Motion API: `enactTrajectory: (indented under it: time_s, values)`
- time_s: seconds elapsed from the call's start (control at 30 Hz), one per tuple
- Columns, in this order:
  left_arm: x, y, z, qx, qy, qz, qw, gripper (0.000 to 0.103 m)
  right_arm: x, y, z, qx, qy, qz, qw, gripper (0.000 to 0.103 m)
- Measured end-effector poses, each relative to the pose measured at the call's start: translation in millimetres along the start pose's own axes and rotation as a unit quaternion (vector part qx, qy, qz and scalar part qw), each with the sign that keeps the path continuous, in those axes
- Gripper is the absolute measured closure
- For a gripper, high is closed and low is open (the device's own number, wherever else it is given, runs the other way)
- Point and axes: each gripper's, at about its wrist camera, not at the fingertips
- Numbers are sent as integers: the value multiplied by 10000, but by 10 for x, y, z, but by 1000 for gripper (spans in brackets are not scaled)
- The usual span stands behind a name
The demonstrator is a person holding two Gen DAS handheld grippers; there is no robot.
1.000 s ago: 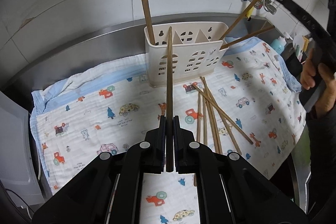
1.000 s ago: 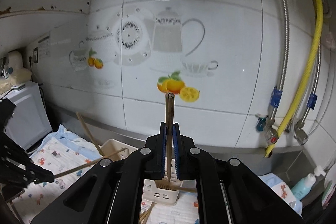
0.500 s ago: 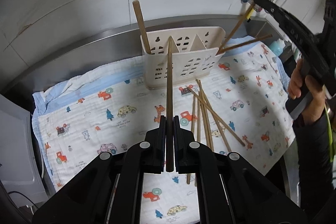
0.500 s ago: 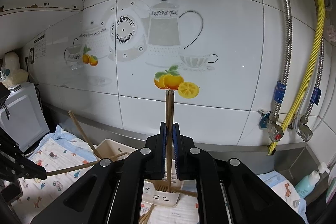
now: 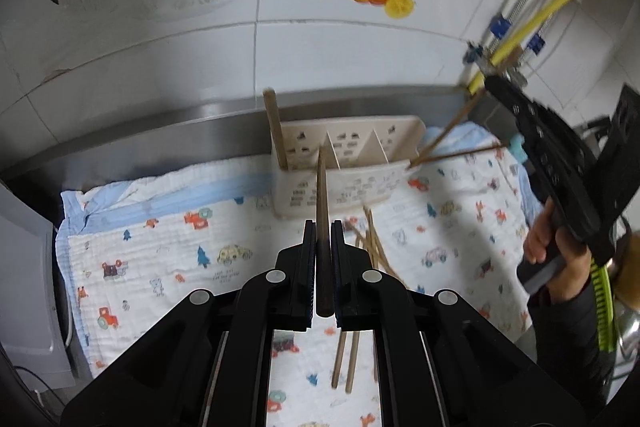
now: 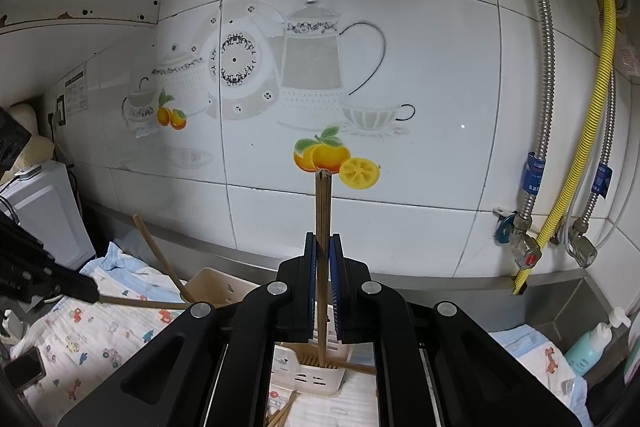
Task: Organize utensils
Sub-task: 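Lower both held chopsticks into the beige holder and open both tools, then move both open tools back down to the chopsticks on the blanket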
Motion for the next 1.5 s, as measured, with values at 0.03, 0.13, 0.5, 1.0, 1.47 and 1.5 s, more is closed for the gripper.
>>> enactTrajectory:
  time_s: [0.03, 0.13, 0.5, 1.0, 1.47, 1.5]
  values:
    - [8, 23, 3, -50, -25, -39, 10000, 95, -2, -4, 3, 5, -7, -1, 10000, 96]
    - [22, 69, 17, -208, -93, -128, 9997, 96, -5, -17, 30, 54, -13, -17, 10000, 96]
    - [8, 110, -45, -827, -68, -208, 9963, 89, -14, -37, -23, 8, -6, 27, 10000, 87]
    - [-25, -144, -414, -1723, 232, 3, 9848, 65, 7, -90, -343, -124, -135, 16, 9998, 78]
    - [-56, -1175, -100, -1493, 27, -43, 9888, 65, 269, -1011, -863, 474, 198, 278, 9983, 78]
    - [-63, -1275, -34, -1419, -2, -54, 9899, 65, 285, -1111, -885, 548, 229, 311, 9978, 78]
Point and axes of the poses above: each gripper's, at about its wrist camera, not at the fingertips, and z roughly the way its jaws point, x to its left, y to its top, and after that the axes turned 11 degrees about y, right-handed
